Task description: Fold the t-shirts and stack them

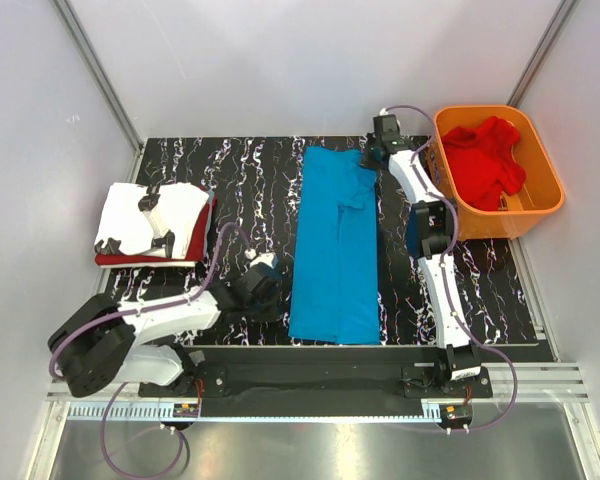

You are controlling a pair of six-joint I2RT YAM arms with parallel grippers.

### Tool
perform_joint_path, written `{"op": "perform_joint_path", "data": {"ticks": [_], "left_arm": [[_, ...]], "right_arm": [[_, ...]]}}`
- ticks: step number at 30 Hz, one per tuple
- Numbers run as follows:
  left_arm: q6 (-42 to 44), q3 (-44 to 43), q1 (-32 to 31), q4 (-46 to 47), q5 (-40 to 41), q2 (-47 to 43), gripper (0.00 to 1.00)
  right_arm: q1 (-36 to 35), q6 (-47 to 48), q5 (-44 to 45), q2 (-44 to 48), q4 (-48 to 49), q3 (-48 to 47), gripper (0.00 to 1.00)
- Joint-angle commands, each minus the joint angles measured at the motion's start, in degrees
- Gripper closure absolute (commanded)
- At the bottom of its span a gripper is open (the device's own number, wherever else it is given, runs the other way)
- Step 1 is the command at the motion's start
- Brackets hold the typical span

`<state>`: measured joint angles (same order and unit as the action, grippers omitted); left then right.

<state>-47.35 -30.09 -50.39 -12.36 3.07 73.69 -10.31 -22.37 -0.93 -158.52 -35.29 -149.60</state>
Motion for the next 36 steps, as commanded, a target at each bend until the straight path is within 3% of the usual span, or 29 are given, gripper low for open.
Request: {"op": "perform_joint_path", "data": {"ticks": [1,3,6,8,10,13,17,20,23,24,29,36], "left_arm": [[-2.0,1.3,-0.1,-1.3,3.4,-4.2,1.0],[-2.1,1.9,-0.1,-2.7,4.5,-5.4,0.99],[-2.3,2.2,-0.1,-3.1,4.8,-6.3,0.86],[-2.6,2.1,0.0,-2.9,4.8,-7.2,0.7],[-2.7,1.6,-0.1,-3.1,4.8,-7.4,0.66],[-2.6,-0.1,-0.1,-4.1,4.8,-7.6,0.61],[-1.8,-2.3,0.0,-5.5,4.8,-8.0,0.58],[-1.1,-4.1,0.1,-5.5,4.5,-7.9,0.56],[-0.7,-4.9,0.1,-4.6,3.7,-7.5,0.55],[-0.7,-4.8,0.1,-4.1,2.8,-7.4,0.53],[-1.1,-3.8,-0.2,0.0,0.1,-6.5,0.51],[-1.6,-2.7,-2.4,3.1,-1.8,-3.4,0.5]], "right_arm": [[-1.5,0.2,0.6,-0.8,5.2,-3.6,0.97],[-1.4,-0.4,0.6,-1.6,7.1,-4.3,0.93],[-1.4,-1.1,0.6,-2.9,8.5,-6.6,0.84],[-1.4,-1.1,2.0,-2.7,8.8,-6.8,0.63],[-1.4,-0.3,2.1,-0.9,9.0,-6.2,0.46],[-1.5,1.3,2.0,4.0,8.7,-2.6,0.43],[-1.5,3.1,1.1,12.7,7.0,5.4,0.32],[-1.5,3.2,-2.2,21.1,5.4,14.8,0.31],[-1.4,2.2,-4.2,32.1,6.5,30.2,0.31],[-1.6,1.5,-4.3,35.4,8.5,40.3,0.31],[-3.7,-2.7,-4.9,57.6,12.3,72.4,0.3],[-7.4,-6.7,-7.1,78.3,6.8,98.5,0.33]]}}
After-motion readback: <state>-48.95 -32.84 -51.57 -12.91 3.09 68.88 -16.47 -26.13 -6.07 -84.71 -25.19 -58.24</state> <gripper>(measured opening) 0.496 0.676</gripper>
